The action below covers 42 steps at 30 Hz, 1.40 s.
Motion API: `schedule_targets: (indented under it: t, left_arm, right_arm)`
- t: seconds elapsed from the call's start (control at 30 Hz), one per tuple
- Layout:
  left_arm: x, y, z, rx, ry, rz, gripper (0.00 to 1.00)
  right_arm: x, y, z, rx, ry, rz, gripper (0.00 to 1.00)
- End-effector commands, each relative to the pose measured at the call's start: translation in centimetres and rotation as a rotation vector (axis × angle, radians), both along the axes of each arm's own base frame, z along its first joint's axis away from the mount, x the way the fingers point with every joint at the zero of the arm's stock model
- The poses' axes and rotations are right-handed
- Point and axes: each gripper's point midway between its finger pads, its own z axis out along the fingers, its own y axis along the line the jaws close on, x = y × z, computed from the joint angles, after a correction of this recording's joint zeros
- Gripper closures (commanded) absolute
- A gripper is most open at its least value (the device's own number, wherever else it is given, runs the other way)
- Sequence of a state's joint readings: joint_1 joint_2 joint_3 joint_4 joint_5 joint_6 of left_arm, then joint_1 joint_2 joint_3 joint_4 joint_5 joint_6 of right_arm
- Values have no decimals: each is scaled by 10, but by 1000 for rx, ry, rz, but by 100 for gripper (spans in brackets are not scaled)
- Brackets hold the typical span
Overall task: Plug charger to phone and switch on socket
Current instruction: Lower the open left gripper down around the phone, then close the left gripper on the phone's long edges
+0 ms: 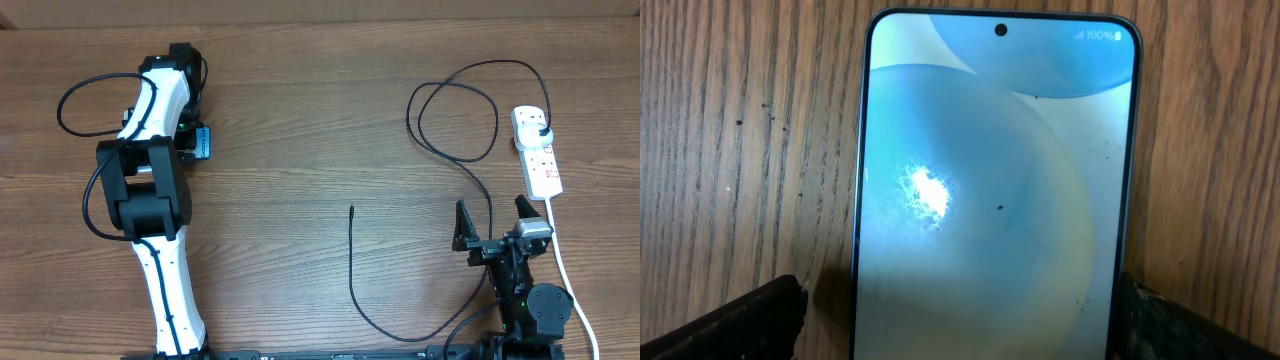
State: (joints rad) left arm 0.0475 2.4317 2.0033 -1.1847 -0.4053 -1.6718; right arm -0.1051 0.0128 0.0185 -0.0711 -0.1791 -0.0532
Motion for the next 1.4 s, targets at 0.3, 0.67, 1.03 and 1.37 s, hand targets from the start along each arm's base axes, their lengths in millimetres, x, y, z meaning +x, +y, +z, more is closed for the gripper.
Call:
schedule_targets:
  t: [0.3,0.67,1.03,1.37]
  left_arm:
    - [-2,3,-3,21,27,-13,0]
    - [-4,5,-2,32,34,-13,0]
    - [-5,10,-2,33,35,-2,0]
    - [-5,11,-2,29,34,2,0]
  right_arm:
    - [0,-1,-2,-5,-4,-5,0]
    - [0,-1,-2,-5,-4,-5,0]
    - [0,-1,-2,-5,-4,-5,0]
    - [0,-1,-2,-5,-4,-5,0]
